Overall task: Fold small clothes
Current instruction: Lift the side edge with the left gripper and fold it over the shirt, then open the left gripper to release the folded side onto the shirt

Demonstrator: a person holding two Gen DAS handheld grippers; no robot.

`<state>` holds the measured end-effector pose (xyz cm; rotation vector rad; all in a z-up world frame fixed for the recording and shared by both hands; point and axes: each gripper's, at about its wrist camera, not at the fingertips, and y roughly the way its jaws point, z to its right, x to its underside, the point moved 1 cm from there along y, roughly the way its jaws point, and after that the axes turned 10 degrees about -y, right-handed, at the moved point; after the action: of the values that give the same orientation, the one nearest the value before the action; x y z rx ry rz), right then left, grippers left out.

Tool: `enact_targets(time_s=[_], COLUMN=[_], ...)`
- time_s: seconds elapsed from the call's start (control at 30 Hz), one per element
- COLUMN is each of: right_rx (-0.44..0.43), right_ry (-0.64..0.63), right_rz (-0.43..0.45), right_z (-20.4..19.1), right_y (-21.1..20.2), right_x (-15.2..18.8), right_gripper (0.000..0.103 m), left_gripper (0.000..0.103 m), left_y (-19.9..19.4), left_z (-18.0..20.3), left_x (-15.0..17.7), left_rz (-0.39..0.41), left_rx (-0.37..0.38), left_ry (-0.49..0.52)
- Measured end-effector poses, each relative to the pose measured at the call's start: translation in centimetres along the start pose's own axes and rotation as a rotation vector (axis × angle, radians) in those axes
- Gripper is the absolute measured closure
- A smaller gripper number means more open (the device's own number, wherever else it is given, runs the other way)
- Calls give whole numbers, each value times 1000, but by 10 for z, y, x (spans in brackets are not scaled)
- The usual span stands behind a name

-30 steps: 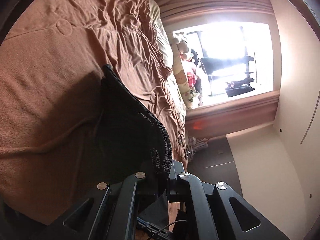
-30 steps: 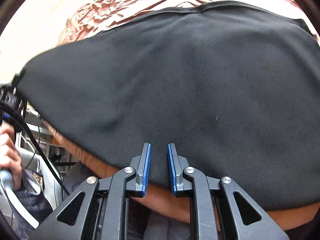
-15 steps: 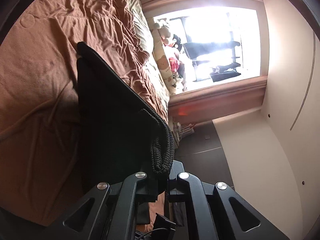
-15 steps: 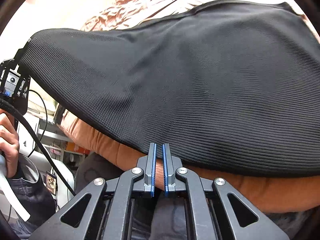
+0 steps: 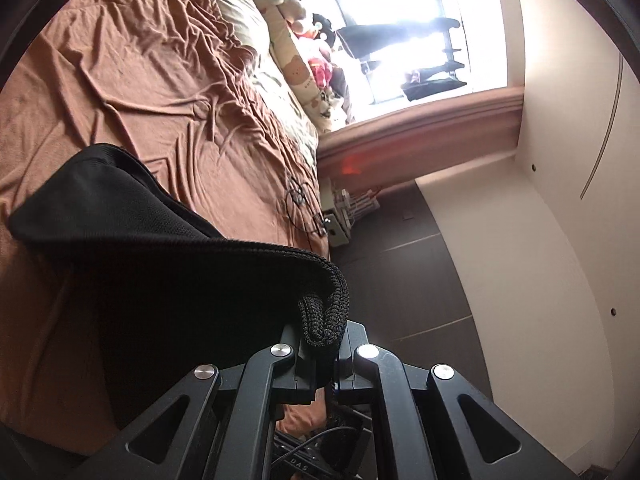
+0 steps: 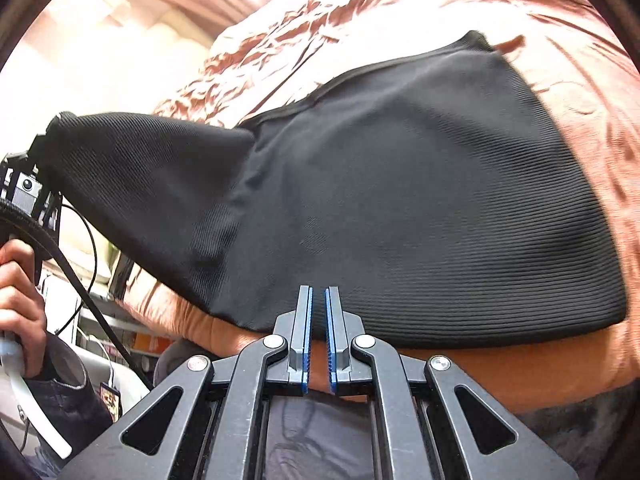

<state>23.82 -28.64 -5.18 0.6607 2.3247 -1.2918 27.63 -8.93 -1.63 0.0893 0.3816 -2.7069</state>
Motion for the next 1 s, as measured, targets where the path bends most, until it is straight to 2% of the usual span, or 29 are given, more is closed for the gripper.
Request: enact_targets(time_s=[0.33, 0.67, 0.73, 0.83, 0.87, 1.0], right_rx=[61, 103, 101, 102, 99, 95], right_ry=[31, 45, 52, 76, 81, 100], right_rz=[87, 91, 88, 98, 104, 111], right_z=[31, 51, 57, 65, 68, 77], right_y=[-53, -83, -85, -90, -92, -98], right_x=[20, 41, 45, 51, 53, 60], right_gripper=[100, 98, 92, 69, 65, 64], left_gripper=[99, 99, 99, 99, 99, 99], left_y=[68, 144, 158, 179, 185, 212], left_z=[9, 0, -3, -4, -5, -10], left_x=[32, 74, 81, 92, 96, 113], left_rz=[-122, -250, -276, -314, -325, -374], left_rx=[-71, -140, -162, -189, -194, -230], left_ry=[40, 46, 48, 61, 61, 68])
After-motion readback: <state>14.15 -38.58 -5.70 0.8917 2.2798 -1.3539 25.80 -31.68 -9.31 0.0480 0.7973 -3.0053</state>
